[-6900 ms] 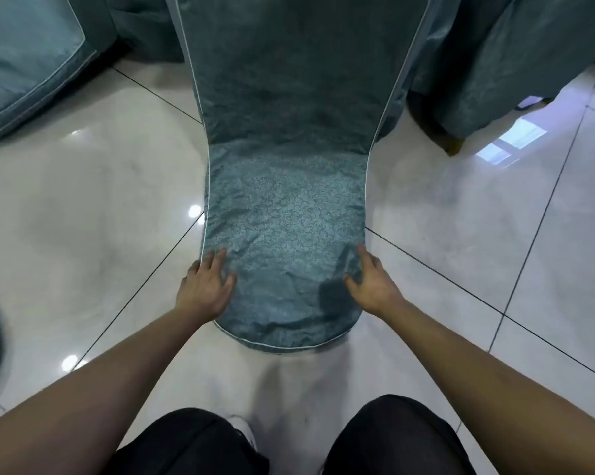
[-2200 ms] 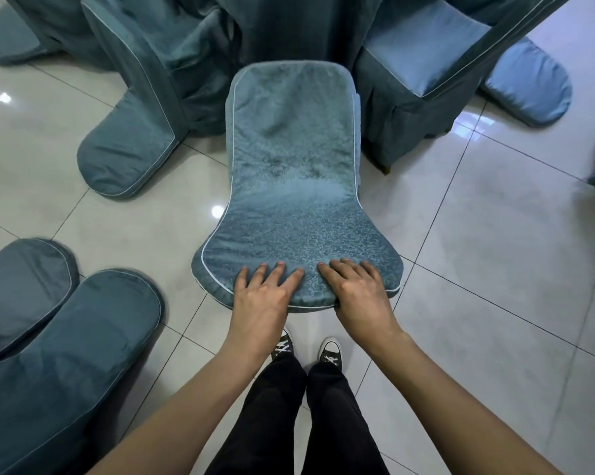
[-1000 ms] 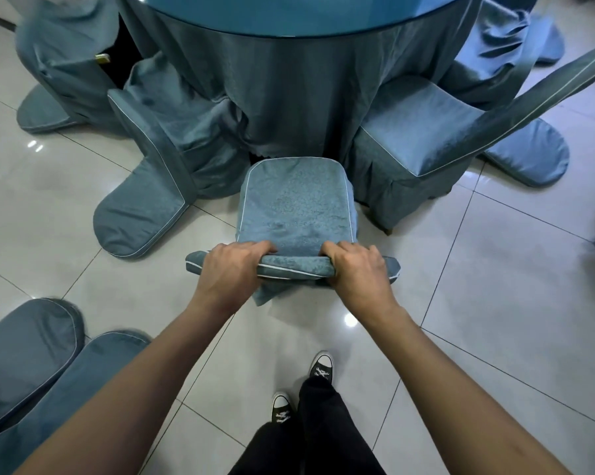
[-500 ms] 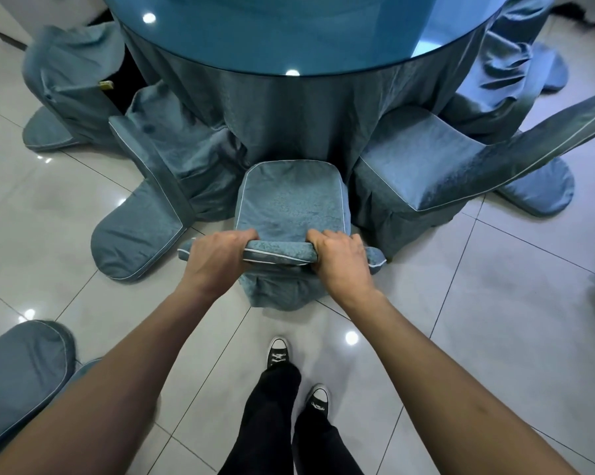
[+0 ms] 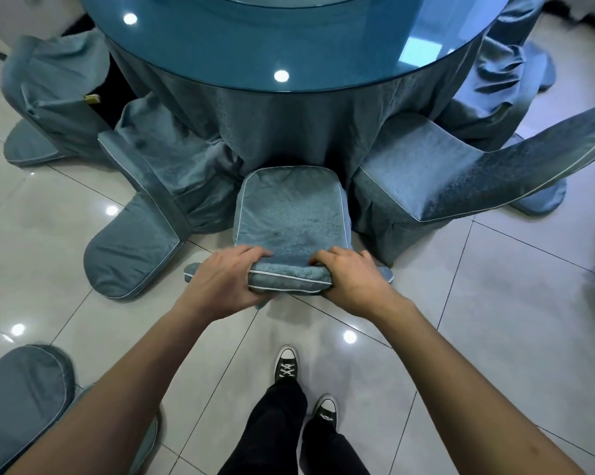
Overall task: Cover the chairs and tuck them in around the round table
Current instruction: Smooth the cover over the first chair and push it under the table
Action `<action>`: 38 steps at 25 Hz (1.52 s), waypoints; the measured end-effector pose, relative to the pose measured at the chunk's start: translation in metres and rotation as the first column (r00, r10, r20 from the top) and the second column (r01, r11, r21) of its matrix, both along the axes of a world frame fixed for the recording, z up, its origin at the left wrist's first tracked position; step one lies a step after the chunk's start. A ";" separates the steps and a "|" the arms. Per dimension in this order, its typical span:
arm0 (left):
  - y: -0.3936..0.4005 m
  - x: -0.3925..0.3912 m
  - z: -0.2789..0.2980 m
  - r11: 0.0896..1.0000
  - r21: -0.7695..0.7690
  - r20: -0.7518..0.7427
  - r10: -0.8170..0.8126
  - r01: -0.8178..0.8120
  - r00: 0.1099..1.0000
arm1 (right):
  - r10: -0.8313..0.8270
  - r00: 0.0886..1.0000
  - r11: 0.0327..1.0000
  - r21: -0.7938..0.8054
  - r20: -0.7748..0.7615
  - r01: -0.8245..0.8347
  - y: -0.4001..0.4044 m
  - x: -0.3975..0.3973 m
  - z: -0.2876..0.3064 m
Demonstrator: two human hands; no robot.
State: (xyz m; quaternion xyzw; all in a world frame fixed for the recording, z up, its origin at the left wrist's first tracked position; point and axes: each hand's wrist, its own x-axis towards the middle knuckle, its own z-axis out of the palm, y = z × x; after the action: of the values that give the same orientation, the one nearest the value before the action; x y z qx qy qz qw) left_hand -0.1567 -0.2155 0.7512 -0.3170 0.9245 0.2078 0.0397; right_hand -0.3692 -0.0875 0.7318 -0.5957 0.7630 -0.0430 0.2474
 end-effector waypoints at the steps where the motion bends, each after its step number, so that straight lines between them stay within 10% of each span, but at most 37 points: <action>1: -0.004 0.001 0.002 0.998 0.046 0.028 -0.041 0.040 0.999 | 0.018 0.998 0.997 0.077 0.054 -0.022 0.000 -0.005 0.004; 6: -0.032 0.002 -0.003 0.921 0.352 0.034 0.166 -0.167 0.986 | -0.391 0.651 0.920 0.263 0.651 0.290 -0.022 -0.036 0.022; 11: -0.086 -0.007 -0.033 0.611 0.504 0.426 0.439 -0.611 0.791 | -0.721 0.688 0.601 0.568 0.081 0.562 -0.040 -0.061 -0.024; 19: -0.112 -0.007 -0.072 0.489 0.434 0.771 0.234 -0.757 0.593 | -0.487 0.869 0.542 0.752 -0.082 0.375 -0.058 -0.072 -0.049; 24: -0.122 -0.009 -0.082 0.620 0.417 0.753 0.173 -0.665 0.635 | -0.496 0.866 0.500 0.793 -0.067 0.348 -0.064 -0.079 -0.064; 30: -0.129 -0.005 -0.104 0.482 0.432 0.810 0.165 -0.762 0.563 | -0.533 0.844 0.470 0.808 -0.059 0.354 -0.061 -0.093 -0.089; 38: -0.134 -0.005 -0.112 0.699 0.327 0.811 0.138 -0.636 0.569 | -0.508 0.860 0.474 0.817 -0.049 0.327 -0.059 -0.101 -0.093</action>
State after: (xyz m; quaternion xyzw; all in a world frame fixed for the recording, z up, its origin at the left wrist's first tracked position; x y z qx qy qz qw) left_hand -0.1621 -0.3497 0.6395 -0.5498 0.6128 0.3410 0.4538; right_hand -0.4706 -0.1464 0.6387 -0.2052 0.7909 0.1866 0.5454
